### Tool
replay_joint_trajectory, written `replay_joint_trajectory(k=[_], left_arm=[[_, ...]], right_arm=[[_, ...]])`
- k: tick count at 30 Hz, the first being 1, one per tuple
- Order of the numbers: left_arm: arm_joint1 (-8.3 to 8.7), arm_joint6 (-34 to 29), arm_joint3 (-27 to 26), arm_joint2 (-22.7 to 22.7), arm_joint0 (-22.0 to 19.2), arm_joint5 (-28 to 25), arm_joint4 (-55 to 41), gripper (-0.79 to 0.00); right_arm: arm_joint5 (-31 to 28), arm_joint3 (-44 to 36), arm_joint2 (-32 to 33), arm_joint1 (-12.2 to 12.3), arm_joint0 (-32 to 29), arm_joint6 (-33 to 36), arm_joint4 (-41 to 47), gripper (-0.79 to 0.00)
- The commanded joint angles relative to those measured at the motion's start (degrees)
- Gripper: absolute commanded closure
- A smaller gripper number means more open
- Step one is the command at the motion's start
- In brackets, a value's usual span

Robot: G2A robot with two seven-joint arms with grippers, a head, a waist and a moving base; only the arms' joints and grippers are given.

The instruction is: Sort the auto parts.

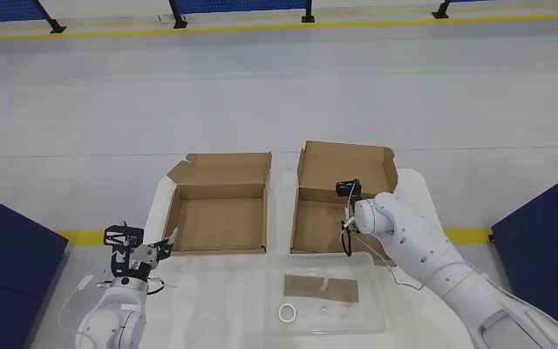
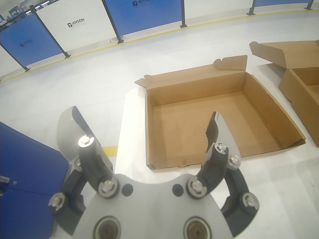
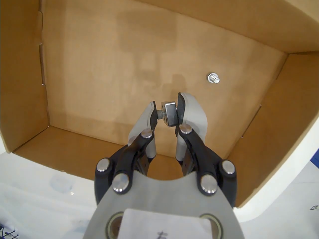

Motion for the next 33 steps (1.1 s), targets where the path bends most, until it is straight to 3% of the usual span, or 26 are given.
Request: replay_joint_trajectory(k=[1, 29, 33], left_arm=[[0.00, 0.00, 0.00, 0.00, 0.00, 0.00, 0.00, -0.785], [0.00, 0.00, 0.00, 0.00, 0.00, 0.00, 0.00, -0.785], [0.00, 0.00, 0.00, 0.00, 0.00, 0.00, 0.00, -0.785]], right_arm=[[-0.05, 0.98, -0.33, -0.51, 0.37, -0.29, 0.00, 0.000], [-1.47, 10.20, -1.04, -5.31, 2.39, -3.20, -0.27, 0.000], [-1.59, 10.94, -0.81, -5.72, 2.46, -3.32, -0.61, -0.049]])
